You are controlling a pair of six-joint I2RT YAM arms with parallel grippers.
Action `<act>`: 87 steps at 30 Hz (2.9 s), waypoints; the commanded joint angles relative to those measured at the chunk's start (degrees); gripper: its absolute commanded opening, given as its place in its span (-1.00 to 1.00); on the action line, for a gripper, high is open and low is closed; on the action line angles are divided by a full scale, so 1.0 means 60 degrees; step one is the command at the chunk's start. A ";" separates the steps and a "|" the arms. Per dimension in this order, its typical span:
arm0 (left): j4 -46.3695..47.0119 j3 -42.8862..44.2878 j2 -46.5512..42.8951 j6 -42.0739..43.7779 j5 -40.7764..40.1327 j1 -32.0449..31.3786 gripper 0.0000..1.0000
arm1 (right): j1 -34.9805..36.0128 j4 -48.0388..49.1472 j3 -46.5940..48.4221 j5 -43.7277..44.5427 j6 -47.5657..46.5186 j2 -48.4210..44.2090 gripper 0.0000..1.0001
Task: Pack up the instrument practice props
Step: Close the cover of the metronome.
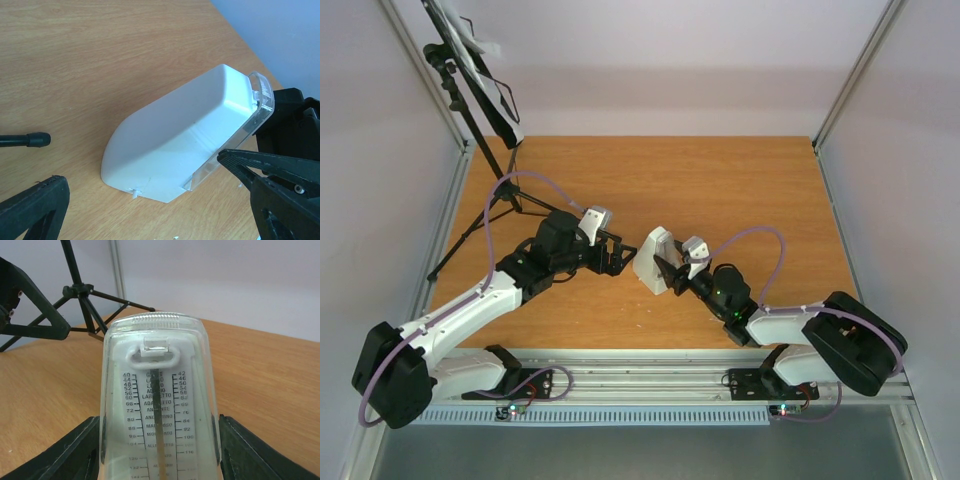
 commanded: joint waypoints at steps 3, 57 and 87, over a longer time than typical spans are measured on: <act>0.0304 0.0182 0.0125 0.0151 0.0152 0.0034 0.99 | -0.0291 -0.0425 0.0182 -0.0851 0.0187 -0.0332 0.16; 0.2889 -0.1337 0.2489 -0.1268 0.1694 -0.0435 0.98 | -0.1122 -0.0262 0.0386 -0.2040 0.0136 -0.0460 0.15; 0.2617 -0.1193 0.2592 -0.1171 0.1706 -0.0427 0.98 | -0.1286 0.0482 0.0404 -0.2818 -0.0223 0.0694 0.17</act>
